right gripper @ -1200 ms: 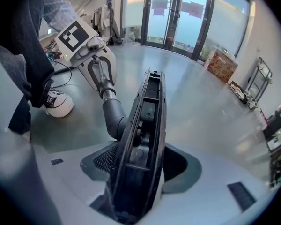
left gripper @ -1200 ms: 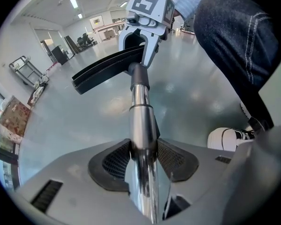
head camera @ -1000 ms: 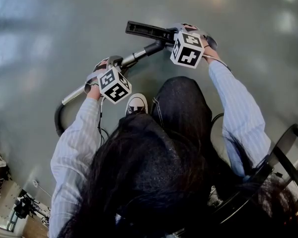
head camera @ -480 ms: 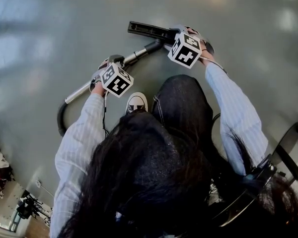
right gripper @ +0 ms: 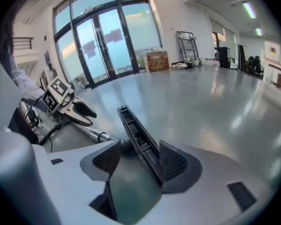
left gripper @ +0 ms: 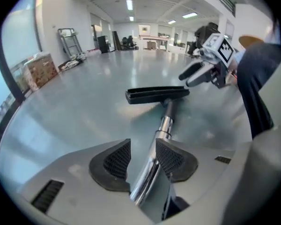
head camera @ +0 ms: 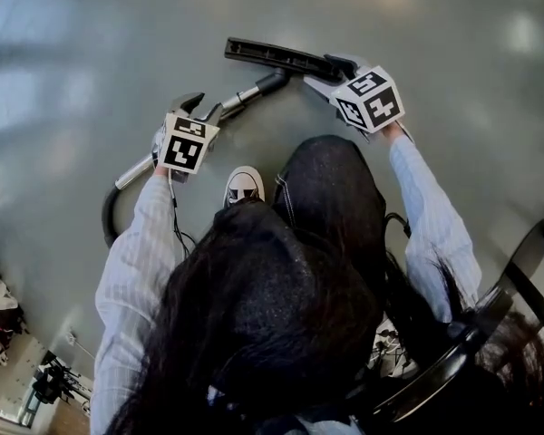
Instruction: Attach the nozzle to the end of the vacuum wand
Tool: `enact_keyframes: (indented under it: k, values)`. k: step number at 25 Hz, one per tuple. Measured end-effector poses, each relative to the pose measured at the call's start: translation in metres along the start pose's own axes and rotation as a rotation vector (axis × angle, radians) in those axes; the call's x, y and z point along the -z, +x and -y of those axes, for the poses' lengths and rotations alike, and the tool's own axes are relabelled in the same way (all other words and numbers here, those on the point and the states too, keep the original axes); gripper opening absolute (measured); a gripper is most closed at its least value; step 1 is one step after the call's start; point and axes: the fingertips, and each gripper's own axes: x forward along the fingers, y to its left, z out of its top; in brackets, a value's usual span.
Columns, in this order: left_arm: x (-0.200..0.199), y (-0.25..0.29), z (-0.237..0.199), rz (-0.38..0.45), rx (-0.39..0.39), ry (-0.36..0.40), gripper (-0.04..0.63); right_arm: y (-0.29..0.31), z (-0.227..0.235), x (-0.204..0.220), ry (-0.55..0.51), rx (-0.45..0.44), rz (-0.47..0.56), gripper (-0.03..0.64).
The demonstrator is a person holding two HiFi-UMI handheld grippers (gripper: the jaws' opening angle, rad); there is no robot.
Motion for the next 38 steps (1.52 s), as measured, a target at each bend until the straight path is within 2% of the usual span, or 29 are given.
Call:
enact_keyframes:
  k: [4,8,10,12,13,15,16,20,25,30,33,38]
  values:
    - [-0.023,-0.009,-0.007,0.118,0.023,-0.215,0.154,-0.002,-0.018,-0.018,0.108,-0.049,0.120,0.265]
    - [-0.032,-0.015,-0.010,0.209,0.000,-0.353,0.038,0.000,-0.036,-0.029,0.135,-0.089,0.181,0.256]
    - [-0.033,-0.018,-0.009,0.243,0.010,-0.413,0.020,0.001,-0.039,-0.031,0.158,-0.089,0.205,0.209]
    - [-0.039,-0.028,-0.012,0.299,0.032,-0.515,0.006,-0.002,-0.037,-0.035,0.208,-0.073,0.238,0.066]
    - [-0.044,-0.036,-0.014,0.333,0.044,-0.578,0.006,-0.005,-0.035,-0.038,0.236,-0.066,0.251,0.026]
    - [-0.049,-0.057,-0.019,0.379,0.053,-0.675,0.006,-0.011,-0.037,-0.043,0.288,-0.058,0.257,0.013]
    - [-0.050,-0.070,-0.021,0.384,0.050,-0.693,0.006,-0.014,-0.040,-0.046,0.308,-0.054,0.251,0.009]
    - [-0.047,-0.121,-0.023,0.332,0.024,-0.638,0.006,-0.024,-0.066,-0.064,0.377,-0.036,0.235,0.006]
    - [-0.027,-0.167,-0.016,0.231,-0.027,-0.624,0.006,-0.051,-0.102,-0.096,0.445,-0.035,0.226,0.006]
    - [-0.030,-0.241,-0.005,0.199,-0.039,-0.692,0.006,-0.105,-0.144,-0.142,0.431,-0.048,0.188,0.006]
    - [-0.054,-0.289,0.001,0.211,-0.035,-0.699,0.006,-0.151,-0.166,-0.172,0.437,-0.037,0.172,0.006]
    - [-0.129,-0.392,0.030,0.240,0.005,-0.636,0.006,-0.263,-0.203,-0.238,0.501,-0.012,0.176,0.006]
